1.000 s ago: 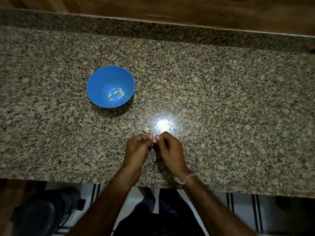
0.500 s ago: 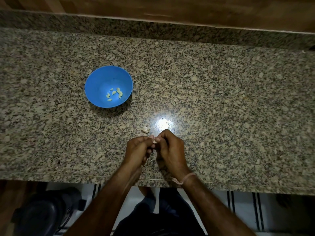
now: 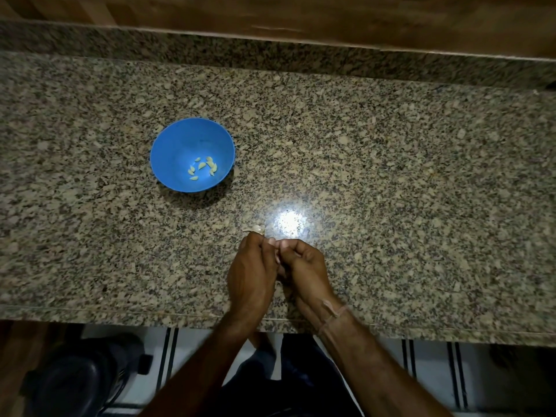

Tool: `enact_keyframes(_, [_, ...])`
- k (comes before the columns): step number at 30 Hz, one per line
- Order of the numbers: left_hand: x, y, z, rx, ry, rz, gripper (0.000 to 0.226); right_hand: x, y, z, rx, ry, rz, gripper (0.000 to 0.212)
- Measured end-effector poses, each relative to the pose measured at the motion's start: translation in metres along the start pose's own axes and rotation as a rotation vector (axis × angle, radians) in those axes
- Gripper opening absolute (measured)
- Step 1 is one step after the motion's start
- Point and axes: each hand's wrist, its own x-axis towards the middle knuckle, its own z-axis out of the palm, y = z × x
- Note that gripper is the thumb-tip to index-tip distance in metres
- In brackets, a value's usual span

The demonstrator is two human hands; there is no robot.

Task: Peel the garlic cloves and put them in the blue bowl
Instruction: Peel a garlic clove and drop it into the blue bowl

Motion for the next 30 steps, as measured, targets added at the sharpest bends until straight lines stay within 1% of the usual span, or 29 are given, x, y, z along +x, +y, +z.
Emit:
enact_keyframes(3, [0.004, -0.002, 0.002, 0.037, 0.010, -0.020, 0.027, -0.003, 0.002, -0.002, 0.049, -0.035, 0.057, 0.018])
enact_keyframes(6, [0.007, -0.010, 0.001, -0.101, -0.006, -0.057, 0.030, -0.002, 0.000, -0.003, 0.170, -0.055, 0.167, 0.023])
enact_keyframes(9, [0.011, -0.016, -0.004, -0.168, 0.033, -0.091, 0.020, 0.004, -0.004, -0.007, 0.270, -0.080, 0.244, 0.035])
enact_keyframes(11, [0.010, -0.018, -0.008, -0.194, 0.028, -0.066, 0.027, 0.006, -0.007, -0.010, 0.229, -0.102, 0.221, 0.040])
enact_keyframes(13, [0.006, -0.019, -0.011, -0.247, 0.003, -0.007, 0.030, 0.005, -0.008, -0.011, 0.114, -0.118, 0.158, 0.037])
enact_keyframes(16, [0.001, -0.018, -0.011, -0.298, -0.054, 0.088, 0.025, 0.004, -0.009, -0.012, -0.100, -0.133, -0.002, 0.029])
enact_keyframes(20, [0.001, -0.015, -0.011, -0.293, -0.088, 0.142, 0.019, 0.004, -0.009, -0.016, -0.343, -0.107, -0.215, 0.029])
enact_keyframes(22, [0.002, -0.016, -0.011, -0.294, -0.097, 0.145, 0.018, 0.005, -0.010, -0.018, -0.357, -0.080, -0.225, 0.023])
enact_keyframes(26, [0.003, -0.017, -0.013, -0.268, -0.103, 0.112, 0.015, 0.005, -0.009, -0.019, -0.269, -0.051, -0.152, 0.017])
enact_keyframes(30, [0.004, -0.011, -0.014, -0.213, -0.057, 0.010, 0.008, 0.000, -0.005, -0.017, -0.184, -0.090, -0.095, 0.013])
